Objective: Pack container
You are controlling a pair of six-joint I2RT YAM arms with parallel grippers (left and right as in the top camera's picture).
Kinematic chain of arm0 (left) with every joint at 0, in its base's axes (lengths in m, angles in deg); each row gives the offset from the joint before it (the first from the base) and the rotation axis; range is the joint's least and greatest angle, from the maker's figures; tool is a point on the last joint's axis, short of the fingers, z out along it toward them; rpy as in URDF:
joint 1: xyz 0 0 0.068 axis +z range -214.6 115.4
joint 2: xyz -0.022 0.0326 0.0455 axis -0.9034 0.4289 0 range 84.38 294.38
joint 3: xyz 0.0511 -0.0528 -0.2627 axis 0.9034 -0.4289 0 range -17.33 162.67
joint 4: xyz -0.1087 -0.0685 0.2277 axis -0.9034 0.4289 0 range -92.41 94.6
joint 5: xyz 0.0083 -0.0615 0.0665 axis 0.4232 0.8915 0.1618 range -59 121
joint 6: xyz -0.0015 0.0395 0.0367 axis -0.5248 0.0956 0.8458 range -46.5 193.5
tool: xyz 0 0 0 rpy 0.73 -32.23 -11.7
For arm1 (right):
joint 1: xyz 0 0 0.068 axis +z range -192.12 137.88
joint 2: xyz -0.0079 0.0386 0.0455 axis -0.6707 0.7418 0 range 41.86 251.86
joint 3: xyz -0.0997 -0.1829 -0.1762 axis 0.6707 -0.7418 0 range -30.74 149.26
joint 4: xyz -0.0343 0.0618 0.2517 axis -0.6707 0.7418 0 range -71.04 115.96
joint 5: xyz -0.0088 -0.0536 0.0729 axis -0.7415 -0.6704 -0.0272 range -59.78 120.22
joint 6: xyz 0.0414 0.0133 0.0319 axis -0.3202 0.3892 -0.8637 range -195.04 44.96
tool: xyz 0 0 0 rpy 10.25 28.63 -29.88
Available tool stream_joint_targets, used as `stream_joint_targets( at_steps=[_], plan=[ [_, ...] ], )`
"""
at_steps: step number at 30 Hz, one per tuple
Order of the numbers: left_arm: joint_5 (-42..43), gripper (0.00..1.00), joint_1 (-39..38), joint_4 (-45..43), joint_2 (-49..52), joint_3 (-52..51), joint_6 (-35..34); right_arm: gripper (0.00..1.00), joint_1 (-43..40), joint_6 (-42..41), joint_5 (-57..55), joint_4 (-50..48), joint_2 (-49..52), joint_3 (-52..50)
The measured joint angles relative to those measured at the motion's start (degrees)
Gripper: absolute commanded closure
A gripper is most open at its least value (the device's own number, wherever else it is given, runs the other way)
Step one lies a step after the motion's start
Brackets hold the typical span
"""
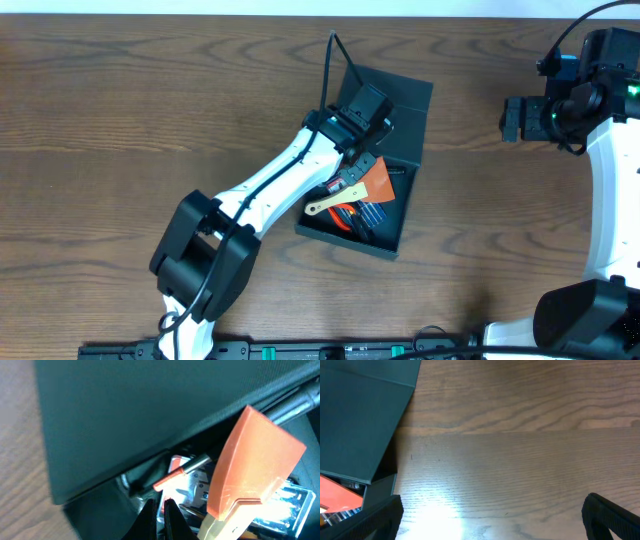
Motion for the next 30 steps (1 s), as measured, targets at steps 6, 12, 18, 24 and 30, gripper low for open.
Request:
stream_joint_targets(
  at_steps=[6, 12, 18, 24, 30],
  plan=[
    [0.42, 0.94, -1.20, 0.09, 0.22, -0.15, 0.00, 0.01, 0.00, 0.02, 0.00, 0.00, 0.00, 0.00],
    [0.39, 0.94, -3.56, 0.04, 1.03, -0.15, 0.00, 0.01, 0.00, -0.02, 0.00, 0.44, 0.00, 0.00],
    [0.59, 0.94, -5.29, -0.04, 1.64, -0.15, -0.02, 0.01, 0.00, -0.07, 1.40, 1.09, 0.00, 0.00],
    [1.03, 0.94, -5.64, -0.04, 1.68, -0.15, -0.02, 0.01, 0.00, -0.15, 2.16, 1.99, 0.00, 0.00],
    [1.86, 0.94, -5.64, -0.04, 1.68, -0.15, -0.02, 0.01, 0.00, -0.17, 2.64, 2.05, 0.00, -2.14]
  ],
)
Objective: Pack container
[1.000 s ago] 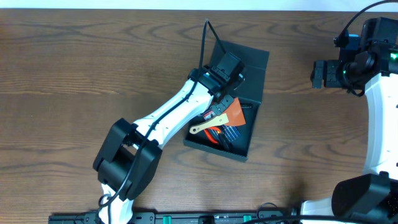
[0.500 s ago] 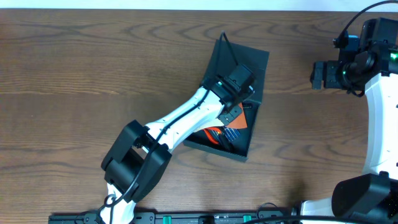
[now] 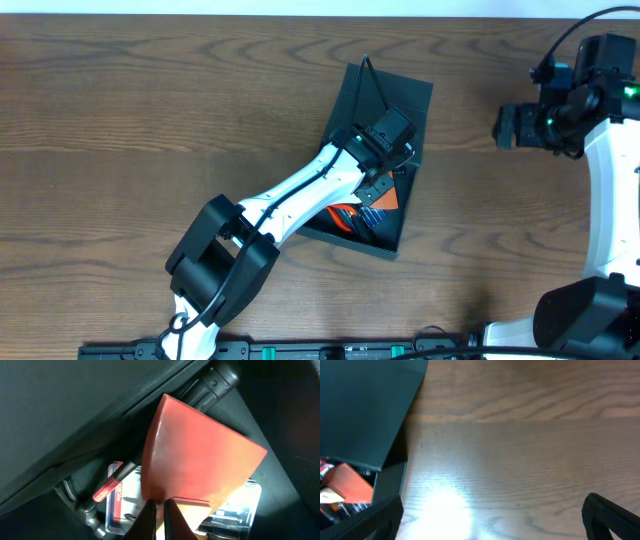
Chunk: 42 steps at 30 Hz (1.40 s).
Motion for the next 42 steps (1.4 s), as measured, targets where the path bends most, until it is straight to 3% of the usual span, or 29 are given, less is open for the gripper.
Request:
stream_joint_targets(
  at_steps=[2, 4, 5, 11, 13, 17, 18, 21, 23, 29, 31, 42],
  plan=[
    [0.00, 0.92, 0.00, 0.00, 0.00, 0.00, 0.00, 0.01, 0.00, 0.00, 0.13, -0.13, 0.00, -1.53],
    [-0.26, 0.59, 0.00, 0.04, 0.00, 0.00, 0.28, 0.01, 0.00, -0.02, 0.15, -0.11, 0.00, -2.71],
    [-0.74, 0.51, 0.02, 0.17, 0.00, 0.00, -0.07, 0.01, 0.00, 0.00, 0.20, -0.07, 0.00, -3.26],
    [-4.55, 0.49, 0.87, 2.56, -0.33, 0.00, -0.37, 0.02, 0.00, -0.07, 1.38, 0.35, 0.02, -3.61],
    [-5.29, 0.47, 1.88, 3.02, -1.29, 0.00, -0.24, 0.12, 0.00, -0.24, 2.03, 0.31, 0.02, -3.61],
    [-6.12, 0.46, 4.94, 4.44, -5.27, 0.02, -0.63, 0.63, 0.00, -1.53, 2.73, 0.17, 0.02, -3.61],
    [-6.27, 0.47, 5.99, 4.96, -6.64, 0.02, -1.11, 0.76, 0.00, -1.95, 2.86, 0.15, 0.02, -3.61],
    [-6.14, 0.47, 10.10, 6.78, -10.78, 0.24, -3.13, 0.98, 0.00, -3.54, 3.10, -0.24, 0.02, -3.98],
    [-4.15, 0.51, 13.57, 7.78, -12.52, 0.55, -4.70, 0.99, 0.00, -5.16, 3.32, -1.05, 0.02, -5.07],
    [8.61, 0.76, 23.93, 9.01, -12.07, 0.59, -11.32, 0.99, 0.00, -7.76, 6.45, -5.53, 1.36, -11.78],
    [14.21, 0.94, 27.28, 8.98, -11.06, 0.57, -12.98, 0.99, 0.00, -7.98, 9.07, -6.88, 2.95, -13.86],
    [38.82, 0.94, 39.08, 7.96, -4.94, 0.57, -14.97, 0.99, 1.33, -8.85, 25.97, -10.58, 16.02, -15.78]
  ],
)
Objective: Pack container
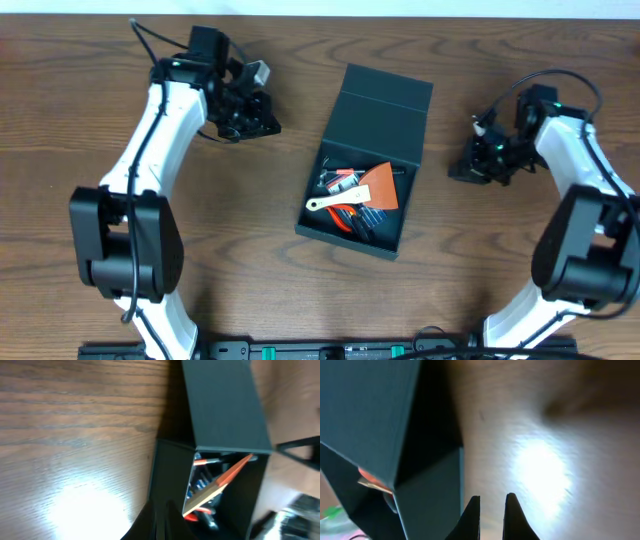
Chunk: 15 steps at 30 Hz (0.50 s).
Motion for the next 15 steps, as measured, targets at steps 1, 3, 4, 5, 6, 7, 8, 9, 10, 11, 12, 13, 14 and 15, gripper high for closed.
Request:
stream_joint_targets(
  at_steps=[1, 3, 4, 5, 6, 7, 8, 9, 10, 11, 12, 13, 14, 15],
  plan=[
    [1.53, 0.94, 0.57, -0.39, 0.74, 0.00, 0.00, 0.99, 0.33, 0.00, 0.87, -0.76, 0.87, 0.00],
    [4.76, 0.94, 1.55, -1.62, 2.80, 0.00, -0.02, 0.99, 0.92, -0.04, 2.40, -2.12, 2.45, 0.00],
    [6.43, 0.95, 1.90, -2.40, 4.02, 0.00, -0.04, 0.99, 1.18, -0.09, 2.78, -2.56, 2.89, 0.00],
    [7.87, 0.94, 2.10, -3.15, 5.16, 0.00, -0.15, 0.99, 1.38, -0.15, 3.32, -3.10, 3.45, 0.00],
    [9.20, 0.94, 2.16, -3.76, 6.23, 0.00, -0.17, 0.99, 1.57, -0.20, 3.67, -3.63, 4.07, 0.00],
    [10.10, 0.94, 2.16, -4.22, 6.97, 0.00, -0.20, 0.99, 1.68, -0.24, 3.93, -3.96, 4.35, 0.00],
    [10.99, 0.94, 2.16, -4.61, 7.78, 0.00, -0.22, 0.99, 1.75, -0.44, 4.28, -4.46, 4.87, 0.00],
    [11.76, 0.94, 2.12, -4.85, 8.44, 0.00, -0.22, 0.99, 1.84, -0.57, 4.66, -4.92, 5.29, 0.00],
    [12.44, 0.94, 2.12, -4.98, 8.98, 0.00, -0.24, 0.99, 1.84, -0.72, 5.03, -5.40, 5.53, 0.00],
    [12.94, 0.94, 2.10, -5.03, 9.38, 0.00, -0.22, 0.99, 1.88, -0.94, 5.66, -6.05, 5.88, -0.02],
    [13.44, 0.94, 2.12, -5.01, 9.64, 0.00, -0.24, 0.99, 1.88, -1.07, 6.19, -6.64, 6.01, -0.02],
    [13.68, 0.94, 2.12, -5.03, 9.81, 0.00, -0.24, 0.99, 1.90, -1.14, 6.95, -7.52, 6.25, -0.02],
    [13.88, 0.94, 2.12, -5.03, 9.81, 0.00, -0.24, 0.99, 1.92, -1.27, 7.85, -8.61, 6.43, -0.02],
    [14.10, 0.94, 2.12, -5.05, 9.81, 0.00, -0.24, 0.99, 1.97, -1.36, 8.66, -9.42, 6.62, -0.02]
  ],
)
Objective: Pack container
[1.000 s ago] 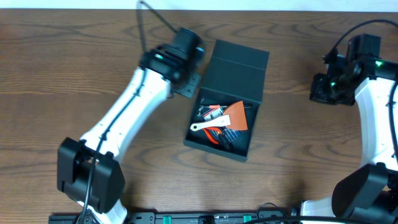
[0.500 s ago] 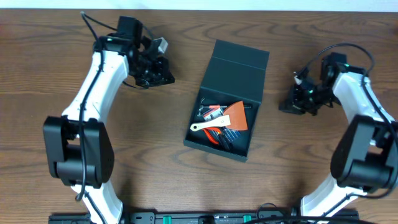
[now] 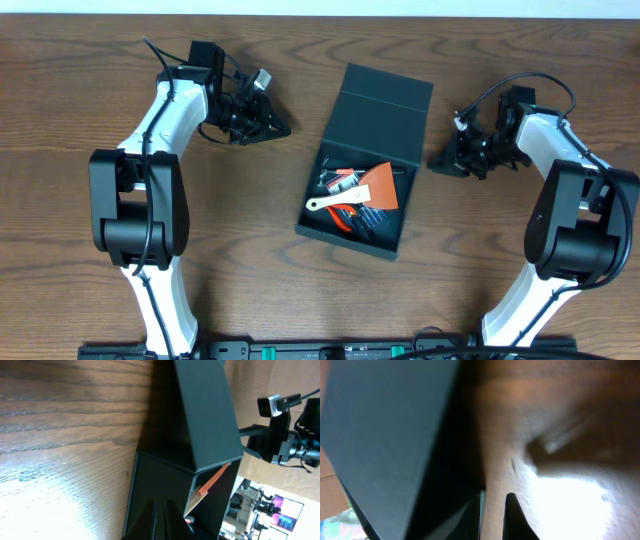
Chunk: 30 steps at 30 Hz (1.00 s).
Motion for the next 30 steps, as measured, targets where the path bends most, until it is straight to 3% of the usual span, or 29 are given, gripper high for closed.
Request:
stream_joint_targets(
  at_steps=[24, 30],
  plan=[
    [1.07, 0.94, 0.00, -4.83, 0.00, 0.00, -2.56, 0.96, 5.66, -6.84, 6.99, -18.99, 1.44, -0.02],
    [-0.02, 0.94, 0.00, -4.96, 0.00, 0.00, -3.41, 0.90, 5.77, -9.11, 7.30, -20.35, 2.49, -0.02]
  ],
)
